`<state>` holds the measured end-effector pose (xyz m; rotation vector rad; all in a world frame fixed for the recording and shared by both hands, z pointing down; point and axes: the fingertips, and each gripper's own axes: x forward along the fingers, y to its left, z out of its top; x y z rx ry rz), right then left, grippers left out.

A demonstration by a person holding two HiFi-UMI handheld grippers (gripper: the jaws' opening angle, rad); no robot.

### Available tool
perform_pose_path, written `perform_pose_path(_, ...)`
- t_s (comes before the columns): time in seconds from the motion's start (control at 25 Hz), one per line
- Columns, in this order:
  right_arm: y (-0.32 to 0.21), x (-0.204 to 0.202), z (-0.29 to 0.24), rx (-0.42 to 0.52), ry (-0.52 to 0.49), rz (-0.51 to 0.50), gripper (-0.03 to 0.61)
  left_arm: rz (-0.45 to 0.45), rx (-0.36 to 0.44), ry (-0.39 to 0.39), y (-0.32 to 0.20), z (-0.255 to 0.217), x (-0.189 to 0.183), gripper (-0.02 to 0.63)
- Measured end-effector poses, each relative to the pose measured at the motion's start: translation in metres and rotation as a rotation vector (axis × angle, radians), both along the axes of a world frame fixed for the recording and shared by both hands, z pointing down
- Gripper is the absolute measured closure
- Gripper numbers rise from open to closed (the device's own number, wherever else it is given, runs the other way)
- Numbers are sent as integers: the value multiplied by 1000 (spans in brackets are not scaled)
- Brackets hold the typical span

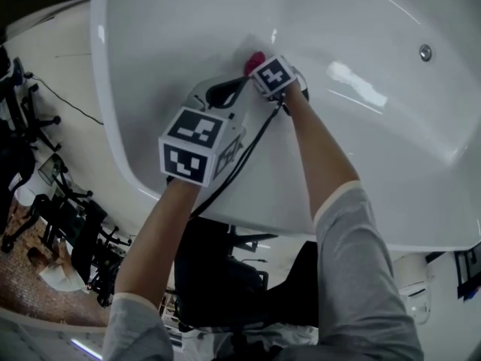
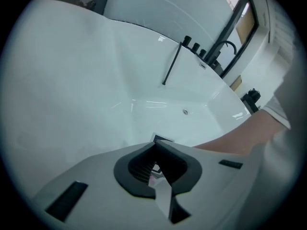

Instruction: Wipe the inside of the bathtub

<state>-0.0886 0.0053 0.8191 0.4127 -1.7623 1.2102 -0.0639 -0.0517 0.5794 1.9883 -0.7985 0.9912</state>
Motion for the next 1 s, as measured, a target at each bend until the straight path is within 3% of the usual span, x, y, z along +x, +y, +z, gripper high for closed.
perform_pose_path(0.2,-3,22,16,23,105,-65,479,-9,-12,-14,-12,15,7,609)
perform_pose_path(0.48,-4,28,24,12,82,-78,477,16,9,-41,-16,19,18,609)
perform_pose_path(1.0,-50,65,30,207,151,-82,477,-19,20,-30,-21,10,16,609)
